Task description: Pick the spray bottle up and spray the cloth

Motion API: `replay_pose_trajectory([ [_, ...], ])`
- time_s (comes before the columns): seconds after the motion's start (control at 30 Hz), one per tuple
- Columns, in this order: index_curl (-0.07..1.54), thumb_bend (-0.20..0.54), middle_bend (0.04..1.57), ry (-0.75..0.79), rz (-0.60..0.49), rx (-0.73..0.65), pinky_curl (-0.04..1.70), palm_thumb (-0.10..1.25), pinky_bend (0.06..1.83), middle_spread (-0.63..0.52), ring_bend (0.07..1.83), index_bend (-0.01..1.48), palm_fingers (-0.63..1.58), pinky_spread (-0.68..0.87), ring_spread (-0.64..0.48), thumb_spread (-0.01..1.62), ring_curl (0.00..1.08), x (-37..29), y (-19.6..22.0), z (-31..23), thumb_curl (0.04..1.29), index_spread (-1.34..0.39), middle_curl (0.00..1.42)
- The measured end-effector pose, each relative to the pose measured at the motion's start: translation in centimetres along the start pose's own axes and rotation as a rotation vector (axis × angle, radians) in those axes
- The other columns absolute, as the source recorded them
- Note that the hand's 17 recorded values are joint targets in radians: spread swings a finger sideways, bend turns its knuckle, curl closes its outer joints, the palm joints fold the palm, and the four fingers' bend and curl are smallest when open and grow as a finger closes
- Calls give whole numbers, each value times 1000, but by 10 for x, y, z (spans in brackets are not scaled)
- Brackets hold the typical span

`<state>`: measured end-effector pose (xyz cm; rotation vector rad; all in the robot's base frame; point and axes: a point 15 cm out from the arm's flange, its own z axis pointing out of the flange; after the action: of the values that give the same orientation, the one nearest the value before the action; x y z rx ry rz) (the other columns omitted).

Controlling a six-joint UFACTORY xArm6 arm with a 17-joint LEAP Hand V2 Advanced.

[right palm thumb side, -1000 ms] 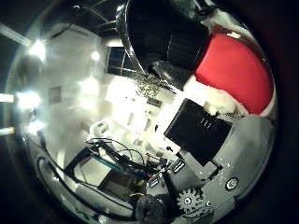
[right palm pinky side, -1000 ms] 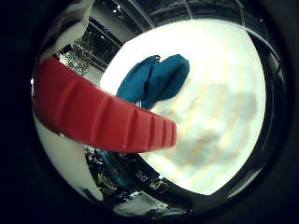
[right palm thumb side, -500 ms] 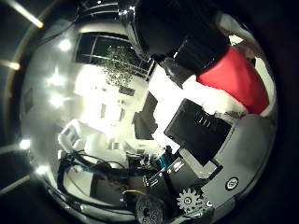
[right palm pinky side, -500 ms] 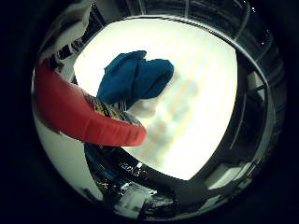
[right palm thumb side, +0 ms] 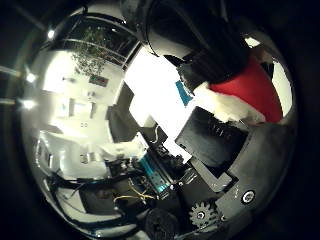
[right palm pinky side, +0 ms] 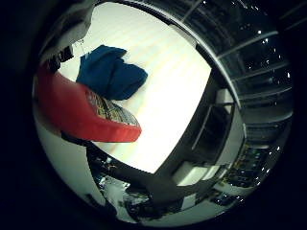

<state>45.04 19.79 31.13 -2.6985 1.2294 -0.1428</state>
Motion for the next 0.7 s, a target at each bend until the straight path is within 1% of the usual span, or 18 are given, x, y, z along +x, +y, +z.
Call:
replay_pose_trajectory([
  [0.17,710,-14,1412,145,-113,-65,1602,1088,993,-97,1426,1236,1155,-86,-184,816,724,-17,-12,5,875,-173,651],
  [0.37,712,-14,1413,229,-174,-165,1602,1084,993,-97,1427,1240,1155,-83,-184,811,723,-22,-32,7,880,-173,650],
  [0.47,711,-14,1414,296,-208,-199,1602,1084,993,-97,1427,1242,1155,-82,-184,810,723,-16,-40,10,882,-173,649],
  [0.53,711,-14,1414,335,-222,-215,1602,1083,993,-97,1427,1242,1155,-81,-184,809,723,-12,-47,9,884,-172,649],
  [0.7,709,-15,1414,406,-236,-324,1602,1074,993,-97,1427,1243,1155,-79,-184,805,723,1,-53,17,889,-172,648],
])
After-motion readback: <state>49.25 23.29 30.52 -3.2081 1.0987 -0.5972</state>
